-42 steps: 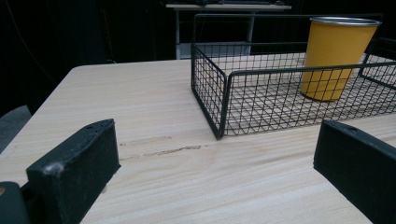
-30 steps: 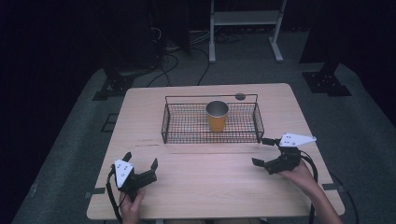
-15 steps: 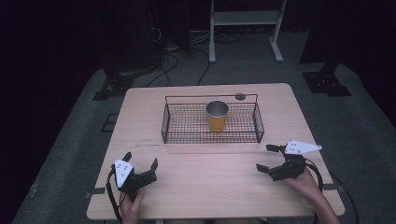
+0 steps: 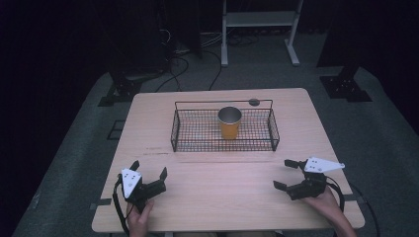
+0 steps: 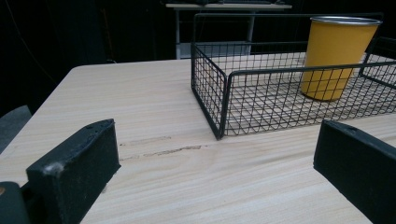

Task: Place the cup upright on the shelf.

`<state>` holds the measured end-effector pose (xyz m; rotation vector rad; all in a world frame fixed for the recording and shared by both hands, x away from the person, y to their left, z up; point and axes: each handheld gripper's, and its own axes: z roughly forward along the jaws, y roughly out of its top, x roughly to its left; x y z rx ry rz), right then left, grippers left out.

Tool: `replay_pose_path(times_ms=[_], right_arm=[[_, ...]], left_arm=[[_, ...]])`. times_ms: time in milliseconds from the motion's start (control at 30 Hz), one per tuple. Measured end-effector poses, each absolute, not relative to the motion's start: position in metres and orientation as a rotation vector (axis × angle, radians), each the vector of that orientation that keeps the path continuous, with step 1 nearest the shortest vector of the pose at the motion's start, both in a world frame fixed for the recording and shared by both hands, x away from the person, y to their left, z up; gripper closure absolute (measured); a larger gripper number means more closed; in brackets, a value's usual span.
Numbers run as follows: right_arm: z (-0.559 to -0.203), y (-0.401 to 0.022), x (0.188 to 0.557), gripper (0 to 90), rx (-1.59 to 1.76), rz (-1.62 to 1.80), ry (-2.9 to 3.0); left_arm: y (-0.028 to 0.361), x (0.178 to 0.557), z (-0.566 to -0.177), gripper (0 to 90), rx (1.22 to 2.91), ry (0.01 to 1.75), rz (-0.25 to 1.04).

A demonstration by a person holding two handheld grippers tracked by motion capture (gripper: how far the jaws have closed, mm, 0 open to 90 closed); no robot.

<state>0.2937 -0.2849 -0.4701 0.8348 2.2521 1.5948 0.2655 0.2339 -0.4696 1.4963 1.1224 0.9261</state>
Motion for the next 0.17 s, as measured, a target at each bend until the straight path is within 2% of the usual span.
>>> replay_pose_path(times_ms=[167], right_arm=[[-0.4785, -0.2864, 0.2830, 4.8, 0.863, 1.621, 2.230]], left_arm=[[0.2337, 0.2657, -0.4696, 0.0, 1.498, 1.122, 0.928]])
